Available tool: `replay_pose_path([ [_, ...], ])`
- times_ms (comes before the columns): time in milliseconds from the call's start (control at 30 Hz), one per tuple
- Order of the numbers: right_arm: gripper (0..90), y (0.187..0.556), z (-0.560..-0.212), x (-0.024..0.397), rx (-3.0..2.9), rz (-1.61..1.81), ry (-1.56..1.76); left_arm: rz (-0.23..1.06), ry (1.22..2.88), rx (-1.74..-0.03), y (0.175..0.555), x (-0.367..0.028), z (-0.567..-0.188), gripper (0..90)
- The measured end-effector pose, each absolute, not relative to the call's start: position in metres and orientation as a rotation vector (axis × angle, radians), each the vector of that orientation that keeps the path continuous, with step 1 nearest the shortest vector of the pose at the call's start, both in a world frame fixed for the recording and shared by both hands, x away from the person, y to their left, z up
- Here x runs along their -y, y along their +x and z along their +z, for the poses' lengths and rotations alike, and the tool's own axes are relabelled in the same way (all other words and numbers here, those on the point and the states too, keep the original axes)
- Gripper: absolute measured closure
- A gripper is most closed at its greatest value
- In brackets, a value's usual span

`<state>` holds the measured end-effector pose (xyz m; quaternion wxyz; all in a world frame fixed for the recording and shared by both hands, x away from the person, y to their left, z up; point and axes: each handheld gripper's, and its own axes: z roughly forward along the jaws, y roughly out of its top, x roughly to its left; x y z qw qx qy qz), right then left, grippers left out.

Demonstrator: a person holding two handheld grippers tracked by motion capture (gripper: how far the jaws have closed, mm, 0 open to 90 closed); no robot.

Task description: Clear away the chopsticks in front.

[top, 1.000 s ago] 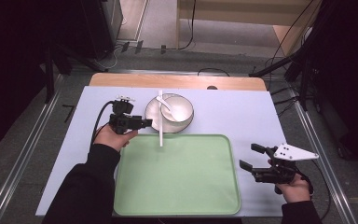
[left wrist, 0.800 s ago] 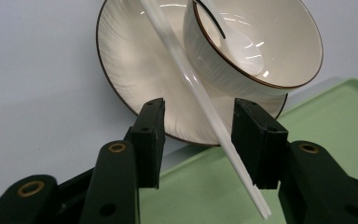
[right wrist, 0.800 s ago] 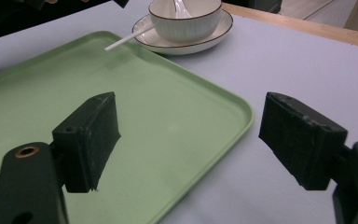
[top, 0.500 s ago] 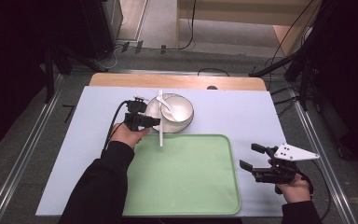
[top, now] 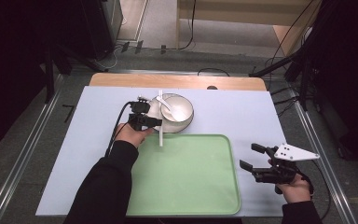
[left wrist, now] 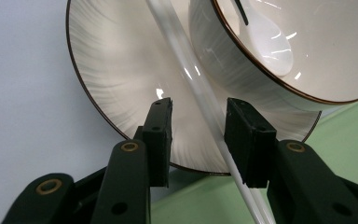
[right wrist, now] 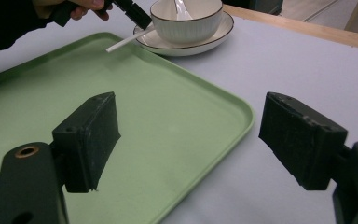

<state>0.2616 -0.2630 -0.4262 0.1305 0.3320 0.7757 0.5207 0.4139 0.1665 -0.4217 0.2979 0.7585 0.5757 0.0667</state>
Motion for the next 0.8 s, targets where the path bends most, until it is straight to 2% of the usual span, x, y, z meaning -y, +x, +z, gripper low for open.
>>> replay_pose_path([
  [367,20.4,0.262,-0.426,0.263,-2.256,1.511,0.961,0.128,1.966,-1.625,0.425,-0.171,-0.433,72.1],
  [800,20.4,0.262,-0.426,0.263,-2.255,1.513,0.961,0.136,1.895,-1.707,0.431,-0.171,-0.44,84.6],
])
